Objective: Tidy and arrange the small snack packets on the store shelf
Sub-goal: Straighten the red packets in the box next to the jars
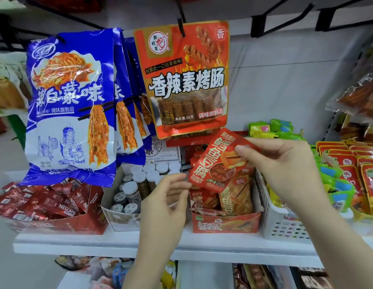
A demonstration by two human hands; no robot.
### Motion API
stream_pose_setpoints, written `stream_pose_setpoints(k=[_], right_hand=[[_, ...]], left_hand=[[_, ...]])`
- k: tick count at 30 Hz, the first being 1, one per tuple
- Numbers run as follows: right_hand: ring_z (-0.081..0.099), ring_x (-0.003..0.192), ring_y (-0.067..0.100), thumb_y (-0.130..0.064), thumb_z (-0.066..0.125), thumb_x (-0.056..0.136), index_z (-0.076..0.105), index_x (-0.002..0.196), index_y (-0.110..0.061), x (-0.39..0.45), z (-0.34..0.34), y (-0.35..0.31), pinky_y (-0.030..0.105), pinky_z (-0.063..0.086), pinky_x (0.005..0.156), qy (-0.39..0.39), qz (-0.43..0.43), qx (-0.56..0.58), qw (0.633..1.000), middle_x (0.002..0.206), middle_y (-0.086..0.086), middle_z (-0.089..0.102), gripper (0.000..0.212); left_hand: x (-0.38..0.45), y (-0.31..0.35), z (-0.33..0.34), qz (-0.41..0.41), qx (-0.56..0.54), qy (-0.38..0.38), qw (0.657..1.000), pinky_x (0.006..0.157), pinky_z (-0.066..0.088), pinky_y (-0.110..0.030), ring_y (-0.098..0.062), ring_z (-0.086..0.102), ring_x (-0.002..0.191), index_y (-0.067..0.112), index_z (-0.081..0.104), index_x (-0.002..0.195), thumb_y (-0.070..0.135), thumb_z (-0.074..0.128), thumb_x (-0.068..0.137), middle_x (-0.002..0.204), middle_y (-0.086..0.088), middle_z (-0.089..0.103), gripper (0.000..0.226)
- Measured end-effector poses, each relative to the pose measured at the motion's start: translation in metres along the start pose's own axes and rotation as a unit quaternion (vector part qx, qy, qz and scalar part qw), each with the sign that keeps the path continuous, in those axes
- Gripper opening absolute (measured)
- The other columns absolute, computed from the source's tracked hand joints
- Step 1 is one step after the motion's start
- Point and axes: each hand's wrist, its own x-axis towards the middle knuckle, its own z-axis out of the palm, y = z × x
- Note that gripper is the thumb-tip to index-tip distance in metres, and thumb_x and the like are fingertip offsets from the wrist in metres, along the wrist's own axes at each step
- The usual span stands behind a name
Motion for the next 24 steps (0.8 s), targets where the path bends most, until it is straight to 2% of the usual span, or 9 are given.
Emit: stream_pose_setpoints(k=[3, 6, 10, 12, 14, 17, 20, 23, 24], right_hand=[[0.062, 0.075, -0.019, -0.024, 0.082, 0.073, 0.072, 0.077, -0.046, -0.003, 0.005, 0.008, 0.001, 0.044, 0.073, 0.017, -0.052, -0.118, 0.992, 0.069, -0.039, 0.063, 0.024], [0.059, 0.078, -0.022, -0.023, 0.083, 0.074, 0.079, 0.086, -0.03, -0.008, 0.013, 0.021, -0.002, 0.041, 0.075, -0.009, -0.078, -0.175, 0.981, 0.08, -0.027, 0.068, 0.014], [0.066, 0.084, -0.005, -0.029, 0.081, 0.077, 0.079, 0.089, -0.033, -0.018, 0.026, 0.03, 0.007, 0.047, 0.08, -0.101, -0.082, -0.268, 0.955, 0.088, -0.019, 0.075, 0.013], [0.067, 0.087, -0.001, -0.031, 0.078, 0.081, 0.078, 0.095, -0.036, -0.024, 0.035, 0.036, 0.014, 0.05, 0.085, -0.146, -0.08, -0.318, 0.934, 0.093, -0.017, 0.075, 0.015], [0.067, 0.091, 0.005, -0.029, 0.072, 0.086, 0.076, 0.102, -0.035, -0.028, 0.042, 0.041, 0.021, 0.051, 0.088, -0.207, -0.064, -0.34, 0.915, 0.097, -0.013, 0.075, 0.017], [0.066, 0.08, 0.005, -0.043, 0.059, 0.093, 0.077, 0.1, -0.032, -0.027, 0.042, 0.043, 0.027, 0.052, 0.077, -0.286, -0.028, -0.318, 0.904, 0.087, -0.011, 0.075, 0.022], [0.066, 0.071, 0.002, -0.059, 0.048, 0.09, 0.078, 0.086, -0.022, -0.018, 0.033, 0.042, 0.026, 0.053, 0.073, -0.217, -0.012, -0.29, 0.932, 0.078, -0.009, 0.075, 0.047], [0.057, 0.076, -0.002, -0.036, 0.07, 0.087, 0.078, 0.092, -0.029, -0.011, 0.03, 0.047, 0.017, 0.047, 0.077, -0.143, -0.081, -0.347, 0.923, 0.09, -0.016, 0.072, 0.011], [0.056, 0.08, 0.001, -0.031, 0.074, 0.084, 0.077, 0.094, -0.03, -0.011, 0.032, 0.048, 0.019, 0.047, 0.078, -0.144, -0.088, -0.366, 0.915, 0.091, -0.017, 0.067, 0.011]], left_hand=[[-0.005, -0.002, 0.0, 0.034, 0.118, -0.1, 0.987, 0.077, 0.048, -0.011, 0.006, 0.062, 0.089, 0.033, 0.069, 0.102, 0.025, 0.071, 0.089, 0.091, 0.022, 0.068, 0.016], [-0.007, -0.008, 0.001, 0.075, 0.218, -0.175, 0.957, 0.086, 0.045, -0.016, 0.003, 0.057, 0.096, 0.032, 0.071, 0.107, 0.036, 0.071, 0.087, 0.101, 0.021, 0.065, 0.021], [-0.005, -0.011, -0.002, 0.075, 0.194, -0.154, 0.966, 0.08, 0.045, -0.015, 0.003, 0.056, 0.09, 0.033, 0.067, 0.1, 0.024, 0.079, 0.082, 0.097, 0.021, 0.06, 0.023], [-0.004, -0.013, -0.002, 0.067, 0.165, -0.117, 0.977, 0.078, 0.044, -0.011, 0.004, 0.054, 0.094, 0.035, 0.054, 0.097, 0.021, 0.084, 0.075, 0.099, 0.021, 0.052, 0.04], [-0.004, -0.013, 0.0, 0.06, 0.149, -0.114, 0.98, 0.083, 0.043, -0.009, 0.006, 0.051, 0.103, 0.037, 0.047, 0.106, 0.022, 0.084, 0.075, 0.106, 0.024, 0.048, 0.05], [-0.005, -0.013, 0.002, 0.072, 0.165, -0.163, 0.97, 0.089, 0.038, -0.008, 0.009, 0.048, 0.107, 0.04, 0.049, 0.122, 0.022, 0.077, 0.083, 0.114, 0.028, 0.051, 0.051], [-0.003, -0.015, 0.0, 0.097, 0.168, -0.17, 0.966, 0.081, 0.039, -0.007, 0.006, 0.053, 0.096, 0.031, 0.066, 0.112, 0.017, 0.073, 0.087, 0.103, 0.023, 0.059, 0.029], [-0.001, -0.017, -0.003, 0.08, 0.158, -0.172, 0.969, 0.077, 0.045, -0.014, -0.001, 0.057, 0.089, 0.028, 0.072, 0.105, 0.019, 0.072, 0.089, 0.096, 0.019, 0.064, 0.019], [-0.001, -0.018, -0.003, 0.075, 0.154, -0.172, 0.97, 0.078, 0.046, -0.016, -0.002, 0.058, 0.088, 0.028, 0.073, 0.104, 0.019, 0.072, 0.089, 0.096, 0.02, 0.064, 0.018]])
